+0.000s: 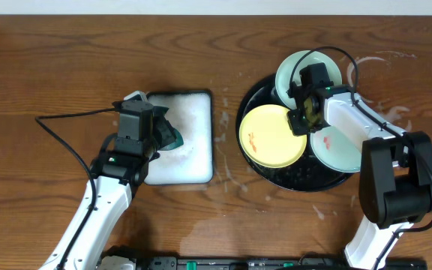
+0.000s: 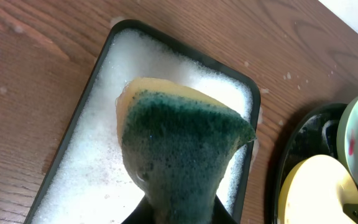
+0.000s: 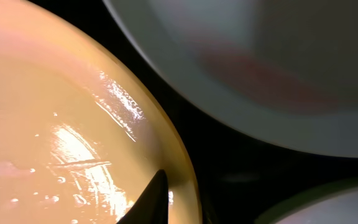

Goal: Clean dirty plates on tray and stack at the side
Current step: 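Grip the yellow plate's rim with the right gripper to hold it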

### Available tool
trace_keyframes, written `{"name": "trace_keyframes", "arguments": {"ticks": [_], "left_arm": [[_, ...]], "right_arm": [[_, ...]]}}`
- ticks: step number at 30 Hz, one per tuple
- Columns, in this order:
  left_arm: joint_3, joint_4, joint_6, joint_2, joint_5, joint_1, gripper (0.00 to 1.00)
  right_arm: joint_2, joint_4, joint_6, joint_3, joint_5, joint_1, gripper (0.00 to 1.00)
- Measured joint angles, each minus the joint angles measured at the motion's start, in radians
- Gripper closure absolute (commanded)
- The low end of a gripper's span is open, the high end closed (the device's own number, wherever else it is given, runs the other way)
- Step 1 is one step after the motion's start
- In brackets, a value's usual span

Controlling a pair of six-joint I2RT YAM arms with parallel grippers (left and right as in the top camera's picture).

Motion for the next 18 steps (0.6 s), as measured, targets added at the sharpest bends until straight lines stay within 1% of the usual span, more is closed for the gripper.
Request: {"name": "trace_keyframes", "arguments": {"ticks": [3,9,18], "left_arm": [[0.000,0.000,-0.008,0.000,0.000,-0.002,0.93],[0.000,0.004,-0.008,0.007,0.000,-0.006,0.92],[0.000,0.011,-0.008,0.009,0.000,-0.008,0.93]], "right_arm": [[0.000,0.000,0.000,0.000,-0.009,0.006,0.87],[-0.003,-0.006,0.002,0.000,-0.021,0.011,0.98],[-0.008,-0.010,0.001,0.000,-0.022,0.011,0.99]]}}
